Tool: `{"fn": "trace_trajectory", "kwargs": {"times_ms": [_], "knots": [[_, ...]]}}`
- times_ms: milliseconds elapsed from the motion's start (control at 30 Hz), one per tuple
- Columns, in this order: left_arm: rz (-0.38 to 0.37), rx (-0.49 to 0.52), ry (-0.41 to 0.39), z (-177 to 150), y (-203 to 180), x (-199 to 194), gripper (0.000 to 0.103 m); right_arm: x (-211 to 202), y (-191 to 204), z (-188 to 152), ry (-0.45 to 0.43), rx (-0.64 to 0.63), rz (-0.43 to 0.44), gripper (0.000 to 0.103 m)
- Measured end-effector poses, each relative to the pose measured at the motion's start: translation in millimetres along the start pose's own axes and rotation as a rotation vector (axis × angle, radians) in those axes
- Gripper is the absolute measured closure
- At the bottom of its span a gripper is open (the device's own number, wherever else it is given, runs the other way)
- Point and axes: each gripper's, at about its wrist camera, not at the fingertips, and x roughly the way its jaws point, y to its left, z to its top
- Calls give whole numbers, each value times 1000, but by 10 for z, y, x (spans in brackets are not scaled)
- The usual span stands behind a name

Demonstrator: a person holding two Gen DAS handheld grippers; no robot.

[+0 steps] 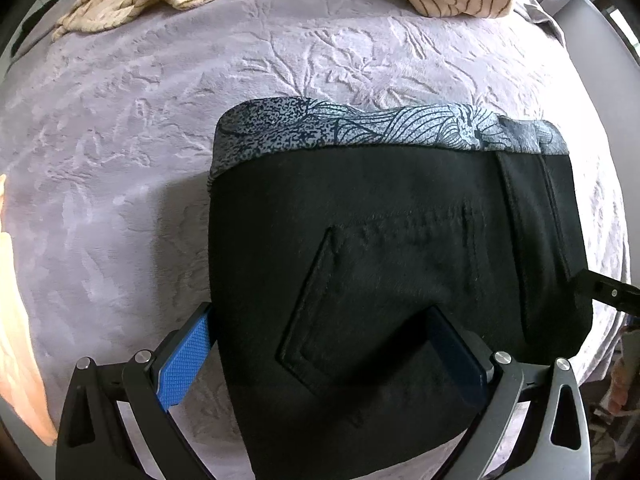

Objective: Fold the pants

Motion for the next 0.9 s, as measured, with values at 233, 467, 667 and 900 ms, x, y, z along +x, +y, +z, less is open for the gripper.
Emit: {"fn": "trace_trajectory", "kwargs": {"times_ms": [233, 467, 667, 900], "knots": [[-52, -29, 17, 55, 157, 112, 0, 47, -44, 81, 25, -11, 41, 0], [-129, -66, 22, 78, 273, 240, 0, 155, -65, 184, 52, -26, 136, 0], [-219, -98, 34, 99, 443, 438, 0, 345, -61, 331, 83, -68, 240, 0], [-281, -148, 57, 70, 597, 587, 1, 453, -55, 359, 95, -33, 266, 20]]}}
